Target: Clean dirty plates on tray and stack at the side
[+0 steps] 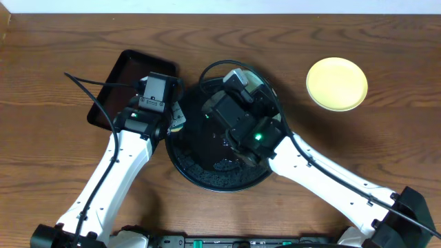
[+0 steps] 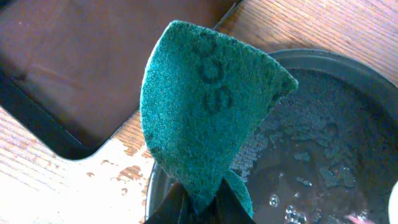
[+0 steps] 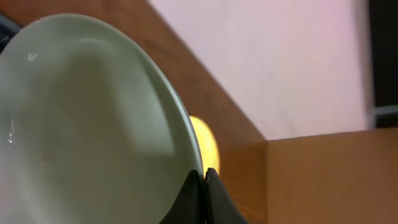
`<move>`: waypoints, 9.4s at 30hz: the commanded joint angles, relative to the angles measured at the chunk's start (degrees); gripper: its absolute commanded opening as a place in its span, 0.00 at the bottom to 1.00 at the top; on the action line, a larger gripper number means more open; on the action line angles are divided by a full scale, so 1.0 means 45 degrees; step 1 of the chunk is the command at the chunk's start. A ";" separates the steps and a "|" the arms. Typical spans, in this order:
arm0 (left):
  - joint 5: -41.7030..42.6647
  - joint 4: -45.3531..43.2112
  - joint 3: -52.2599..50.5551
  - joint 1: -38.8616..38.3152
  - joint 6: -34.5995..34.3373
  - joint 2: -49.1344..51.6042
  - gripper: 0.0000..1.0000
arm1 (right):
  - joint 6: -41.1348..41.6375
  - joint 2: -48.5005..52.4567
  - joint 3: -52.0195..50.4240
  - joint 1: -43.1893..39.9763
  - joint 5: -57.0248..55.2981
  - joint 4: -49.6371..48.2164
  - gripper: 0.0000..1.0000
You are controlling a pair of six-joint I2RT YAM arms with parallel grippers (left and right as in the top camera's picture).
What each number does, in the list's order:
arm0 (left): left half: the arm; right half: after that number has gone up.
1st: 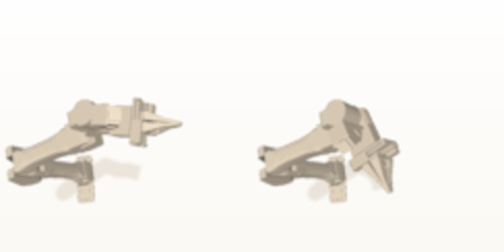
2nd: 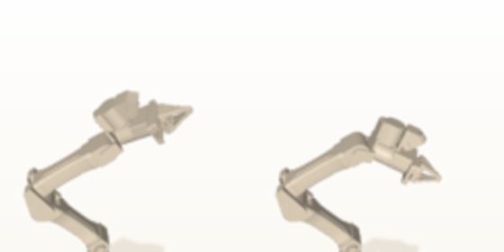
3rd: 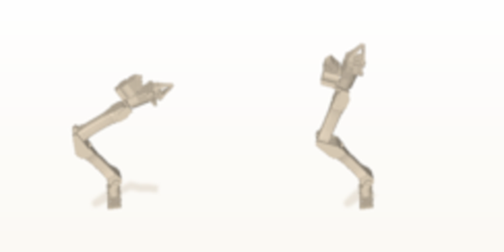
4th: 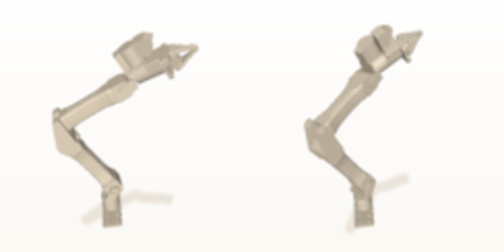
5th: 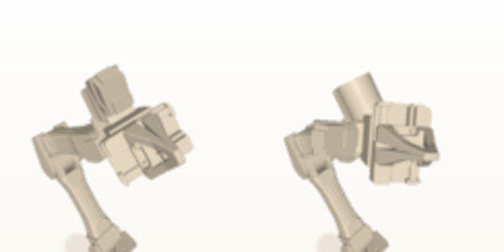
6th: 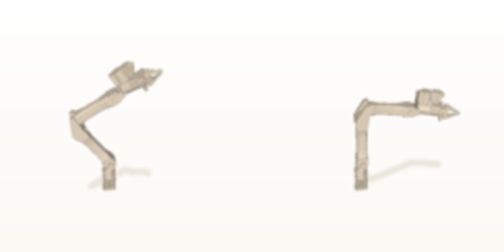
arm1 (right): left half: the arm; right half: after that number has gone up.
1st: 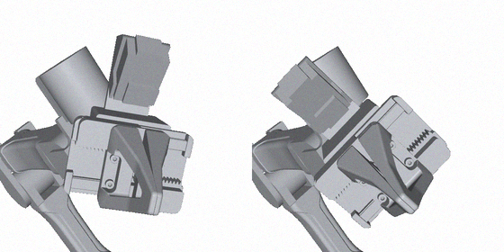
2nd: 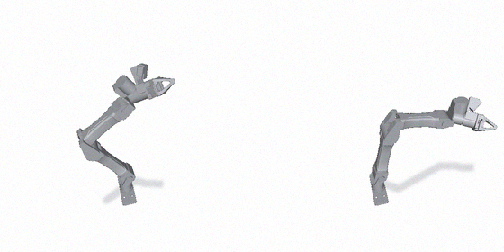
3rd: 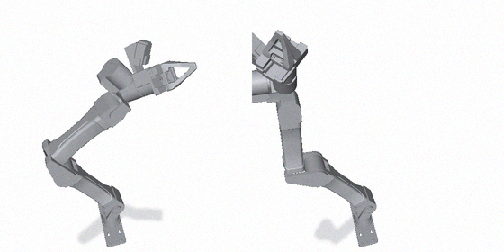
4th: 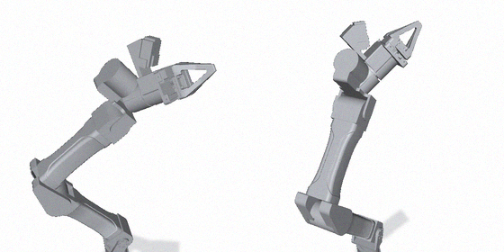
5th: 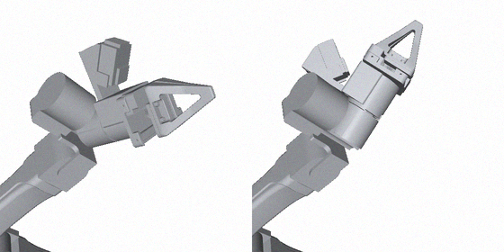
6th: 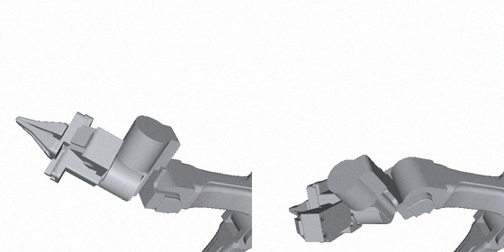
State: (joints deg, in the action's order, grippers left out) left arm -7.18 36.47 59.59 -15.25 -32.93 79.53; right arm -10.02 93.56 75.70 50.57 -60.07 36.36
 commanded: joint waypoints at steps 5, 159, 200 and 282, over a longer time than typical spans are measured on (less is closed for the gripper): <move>0.0034 0.0049 -0.0087 0.0053 0.0170 0.0068 0.07 | -0.0554 -0.0243 0.0165 0.0253 -0.2113 -0.0520 0.01; 0.4687 0.1321 -0.0097 0.4541 -0.0704 -0.1501 0.79 | 0.7359 -0.6368 0.0131 -0.2467 1.1978 0.7728 0.99; 0.4692 0.1321 -0.0097 0.4541 -0.0704 -0.1501 0.80 | 0.7354 -1.5261 -1.2274 -0.6902 1.3882 -0.2492 0.99; 0.4687 0.1321 -0.0097 0.4541 -0.0704 -0.1501 0.80 | 0.2497 -2.0730 -1.6752 -1.2026 1.3692 -0.7130 0.99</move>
State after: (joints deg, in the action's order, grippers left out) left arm 13.63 42.24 59.46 5.15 -36.03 72.71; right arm 2.24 0.84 0.54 -2.98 1.10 4.21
